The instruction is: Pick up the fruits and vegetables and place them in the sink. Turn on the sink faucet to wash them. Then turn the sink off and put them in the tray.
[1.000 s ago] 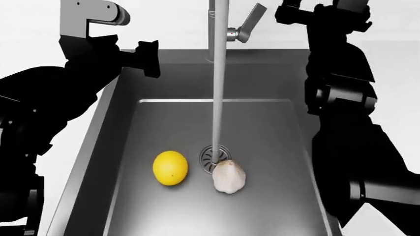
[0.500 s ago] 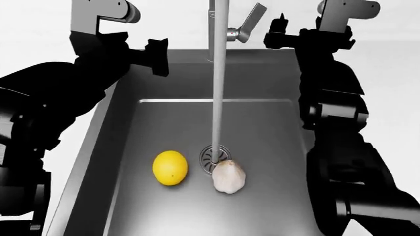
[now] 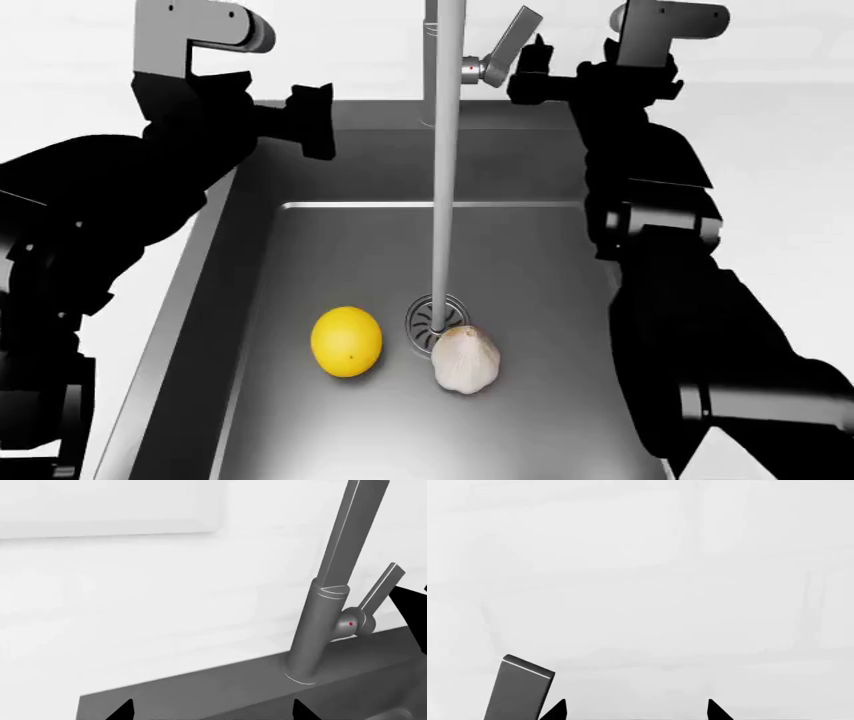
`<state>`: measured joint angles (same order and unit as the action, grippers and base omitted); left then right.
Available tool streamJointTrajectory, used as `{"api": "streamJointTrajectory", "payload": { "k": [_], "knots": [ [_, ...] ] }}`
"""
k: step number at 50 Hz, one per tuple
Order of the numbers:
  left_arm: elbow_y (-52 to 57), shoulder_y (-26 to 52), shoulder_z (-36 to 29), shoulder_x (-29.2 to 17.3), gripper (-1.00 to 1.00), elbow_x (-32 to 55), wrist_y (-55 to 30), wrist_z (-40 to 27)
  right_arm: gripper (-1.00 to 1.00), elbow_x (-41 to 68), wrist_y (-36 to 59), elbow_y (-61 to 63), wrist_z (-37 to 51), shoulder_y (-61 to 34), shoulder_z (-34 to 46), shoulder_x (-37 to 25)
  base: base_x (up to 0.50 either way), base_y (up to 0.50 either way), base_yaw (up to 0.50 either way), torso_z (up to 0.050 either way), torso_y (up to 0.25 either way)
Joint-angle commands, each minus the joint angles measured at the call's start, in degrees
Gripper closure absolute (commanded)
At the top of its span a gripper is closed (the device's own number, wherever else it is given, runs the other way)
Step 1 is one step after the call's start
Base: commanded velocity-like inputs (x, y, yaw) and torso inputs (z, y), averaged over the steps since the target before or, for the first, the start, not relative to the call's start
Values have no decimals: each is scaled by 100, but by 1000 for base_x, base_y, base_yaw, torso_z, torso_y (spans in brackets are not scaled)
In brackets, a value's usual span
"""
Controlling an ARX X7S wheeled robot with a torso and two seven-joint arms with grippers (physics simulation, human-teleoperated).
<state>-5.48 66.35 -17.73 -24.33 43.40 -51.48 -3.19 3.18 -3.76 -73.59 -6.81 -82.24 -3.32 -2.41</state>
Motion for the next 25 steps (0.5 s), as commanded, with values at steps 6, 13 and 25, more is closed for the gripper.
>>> {"api": "streamJointTrajectory", "payload": {
  "k": [6, 13, 25],
  "knots": [
    [177, -161, 127, -98, -100, 109, -35, -118, -100, -11, -38, -131, -198, -62, 12, 101, 0, 0, 0, 0, 0],
    [273, -229, 174, -121, -100, 160, -66, -192, -100, -3, -63, -131, -207, -43, 14, 94, 0, 0, 0, 0, 0],
    [318, -259, 190, -128, -100, 197, -75, -235, -100, -15, -80, -131, -200, -16, -26, 99, 0, 0, 0, 0, 0]
  ]
}}
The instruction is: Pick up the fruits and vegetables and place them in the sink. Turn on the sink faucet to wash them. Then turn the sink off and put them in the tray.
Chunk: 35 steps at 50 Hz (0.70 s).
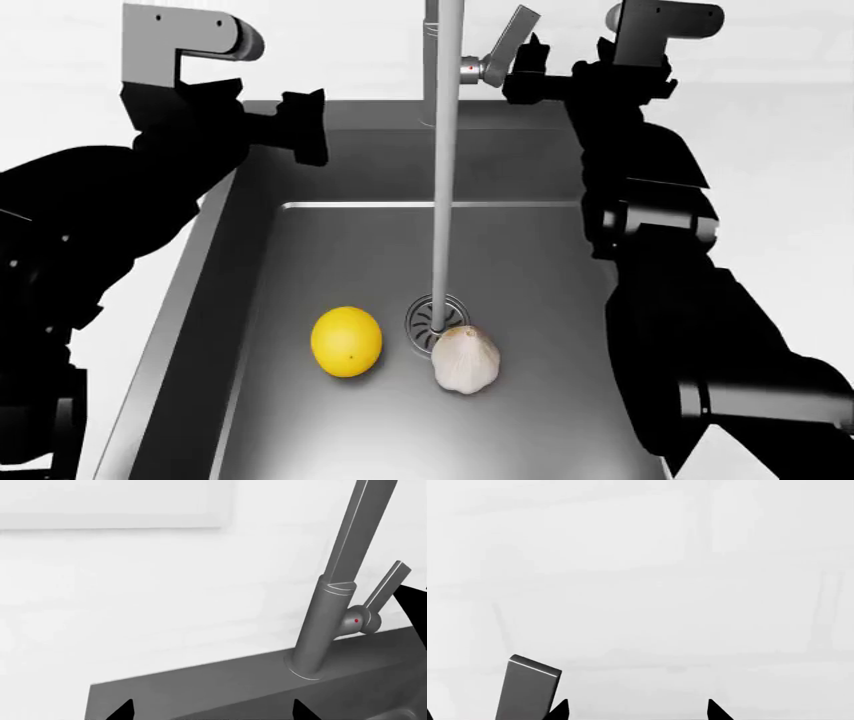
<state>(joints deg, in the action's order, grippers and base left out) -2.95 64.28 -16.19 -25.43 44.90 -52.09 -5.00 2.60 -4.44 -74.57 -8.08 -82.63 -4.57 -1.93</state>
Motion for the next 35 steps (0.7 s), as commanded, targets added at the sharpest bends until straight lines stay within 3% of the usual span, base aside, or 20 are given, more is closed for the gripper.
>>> {"api": "streamJointTrajectory", "payload": {
  "k": [1, 8, 17, 22, 26, 35],
  "knots": [
    [71, -62, 37, -21, -100, 49, -11, -55, -100, 40, -13, -33, -72, 26, 99, 50, 0, 0, 0, 0, 0],
    [61, -43, 33, -24, -100, 56, -12, -58, -100, 37, -6, -32, -101, 2, 92, 60, 0, 0, 0, 0, 0],
    [86, -54, 48, -30, -100, 85, -17, -81, -100, 351, -127, 106, -1072, -15, 46, 149, 0, 0, 0, 0, 0],
    [114, -72, 51, -34, -100, 109, -33, -97, -100, 984, 961, 2013, -1696, 699, 575, 165, 0, 0, 0, 0, 0],
    [140, -85, 62, -42, -100, 130, -44, -113, -100, 1245, 1415, 2690, -1870, 933, 817, 120, 0, 0, 1, 0, 4],
    [183, -64, 63, -68, -100, 171, -90, -123, -100, 1239, 1733, 3160, -925, 736, 727, -135, 0, 0, 3, 0, 2]
  ]
}}
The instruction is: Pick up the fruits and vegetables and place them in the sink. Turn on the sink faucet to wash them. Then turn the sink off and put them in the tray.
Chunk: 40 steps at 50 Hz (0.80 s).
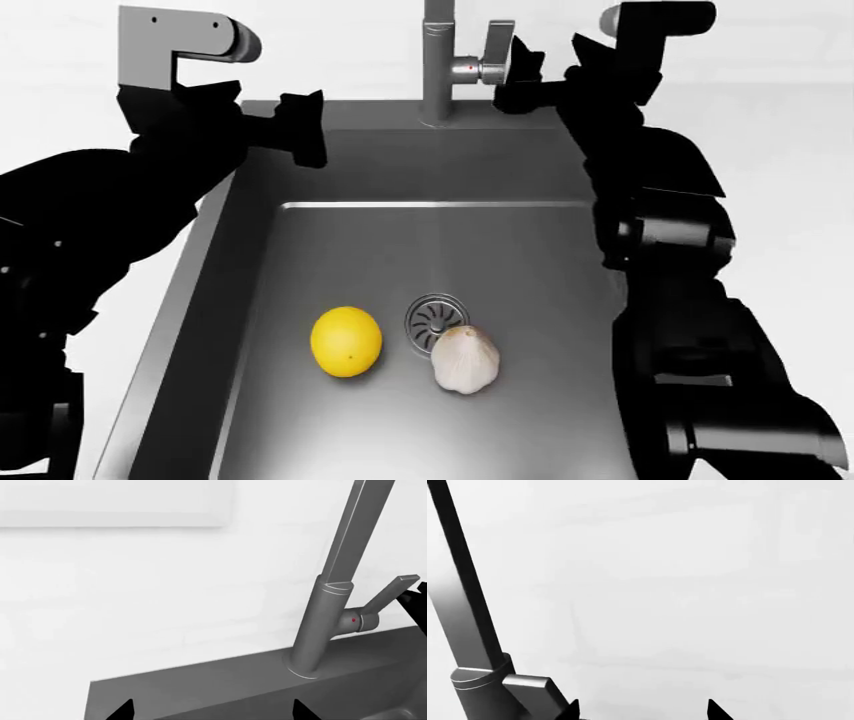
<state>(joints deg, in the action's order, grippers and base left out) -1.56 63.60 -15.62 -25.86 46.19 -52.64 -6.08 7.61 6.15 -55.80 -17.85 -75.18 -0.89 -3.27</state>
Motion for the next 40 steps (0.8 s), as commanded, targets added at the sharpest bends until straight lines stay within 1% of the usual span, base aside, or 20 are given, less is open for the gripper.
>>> {"api": "streamJointTrajectory", "payload": {
  "k": [1, 6, 10, 13, 16, 20, 21, 23, 26, 30, 33, 36, 40],
  "knots": [
    [37, 0, 4, -29, -100, 39, -29, -12, -100, 747, 875, 1532, 141, -5, 352, -68, 0, 0, 0, 0, 10],
    [-4, -2, -27, -9, -100, 24, 2, 13, -100, 789, 2093, 3087, 477, 142, 388, -456, 0, 0, 0, 0, 2],
    [-91, 69, -118, 12, -100, -21, 23, 99, -100, 815, 3259, 4261, 684, 209, 502, -788, 0, 0, 0, 0, 0],
    [-152, 183, -300, -38, -100, -117, 14, 263, -100, 982, 4783, 4929, 699, -51, 705, -1033, 0, 0, 0, 0, 0],
    [-225, 301, -408, -89, -100, -188, 18, 390, -100, 1413, 6638, 5423, 694, -499, 610, -1166, 0, 0, 0, 0, 0],
    [-347, 382, -504, -98, -100, -273, 103, 525, -100, 1823, 8296, 5604, 614, -1225, 505, -1288, 0, 0, 0, 4, 0],
    [-379, 393, -525, -91, -100, -291, 131, 555, -100, 2340, 8381, 5406, 900, -1398, 592, -1432, 0, 0, 0, 0, 0],
    [-454, 414, -560, -66, -100, -325, 196, 616, -100, 3837, 8381, 4968, 1929, -1731, 887, -1832, 0, 0, 0, 0, 0],
    [-615, 422, -625, -21, -100, -402, 336, 723, -100, 5670, 8377, 4394, 3098, -2196, 1581, -2371, 0, 0, 0, 0, 0],
    [-794, 480, -722, 21, -100, -497, 456, 848, -100, 7208, 8368, 3980, 4014, -2587, 2366, -2760, 0, 0, 0, 0, 0],
    [-823, 552, -794, 34, -100, -531, 449, 904, -100, 8319, 8358, 4020, 4558, -2640, 2977, -2989, 0, 0, 0, 0, 0],
    [-841, 593, -824, 56, -100, -540, 434, 913, -100, 9211, 8319, 4171, 5033, -2456, 3241, -3140, 0, 0, 0, 0, 0],
    [-851, 612, -889, 59, -100, -563, 414, 941, -100, 10086, 8200, 4535, 5354, -2075, 3486, -3285, 0, 0, 0, 0, 0]
  ]
}}
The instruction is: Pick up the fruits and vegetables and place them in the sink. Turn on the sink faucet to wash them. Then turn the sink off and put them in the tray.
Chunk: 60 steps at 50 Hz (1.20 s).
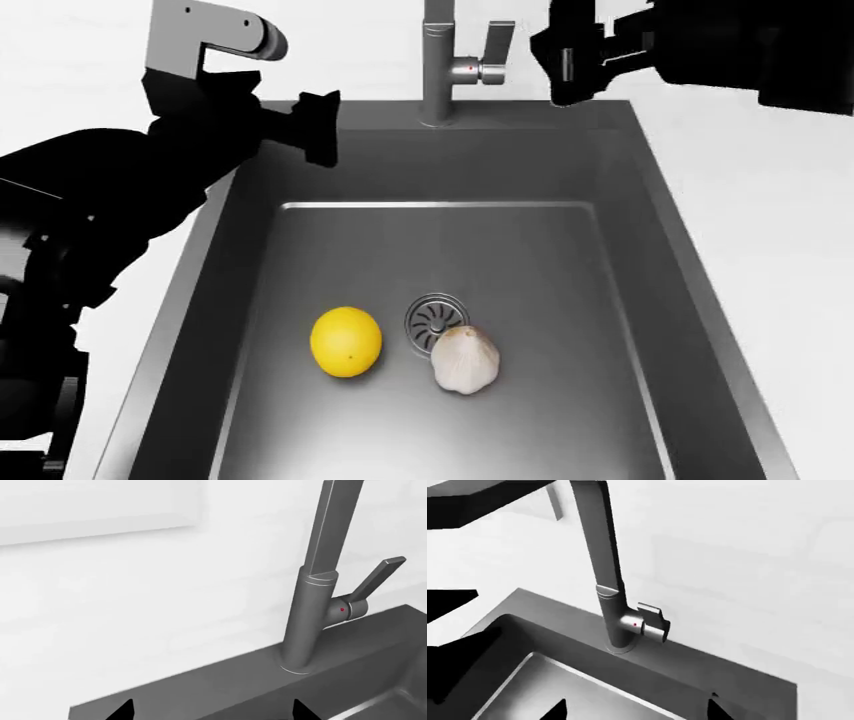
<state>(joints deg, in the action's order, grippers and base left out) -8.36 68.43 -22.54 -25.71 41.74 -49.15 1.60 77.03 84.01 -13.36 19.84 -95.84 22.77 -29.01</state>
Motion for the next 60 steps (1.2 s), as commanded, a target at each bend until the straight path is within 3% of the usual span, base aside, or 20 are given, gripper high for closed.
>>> {"api": "streamJointTrajectory", "payload": {
  "k": [1, 9, 17, 23, 32, 43, 60],
  "knots": [
    [-161, 144, -214, 44, -100, -120, 51, 182, -100, 3284, 397, 426, 1575, 117, 1150, -727, 0, 0, 0, 0, 0],
    [-71, 300, -370, -21, -100, -129, -121, 288, -100, 3255, 197, 936, 991, 960, 1146, -583, 0, 0, 0, 0, 0],
    [123, 970, -532, -172, -100, -19, -749, 437, -100, 1890, -141, 1047, -745, 1387, 1058, -239, 0, 0, 0, 0, 0],
    [121, 1258, -563, -229, -100, -5, -934, 480, -100, 7, -1063, 1045, -2918, 1645, 1934, 63, 0, 0, 0, 0, 0],
    [133, 1273, -495, -417, -100, 8, -981, 471, -100, -996, -1946, 143, -4284, 1811, 2732, 713, 0, 0, 0, 0, 0],
    [445, 938, -170, -673, -100, 208, -1069, 219, -100, -1822, -2622, -589, -5140, 1637, 3389, 1231, 0, 0, 0, 0, 0],
    [553, 670, 17, -650, -100, 343, -1002, 51, -100, -2124, -2826, -663, -5523, 1676, 3833, 1456, 0, 0, 0, 0, 0]
  ]
}}
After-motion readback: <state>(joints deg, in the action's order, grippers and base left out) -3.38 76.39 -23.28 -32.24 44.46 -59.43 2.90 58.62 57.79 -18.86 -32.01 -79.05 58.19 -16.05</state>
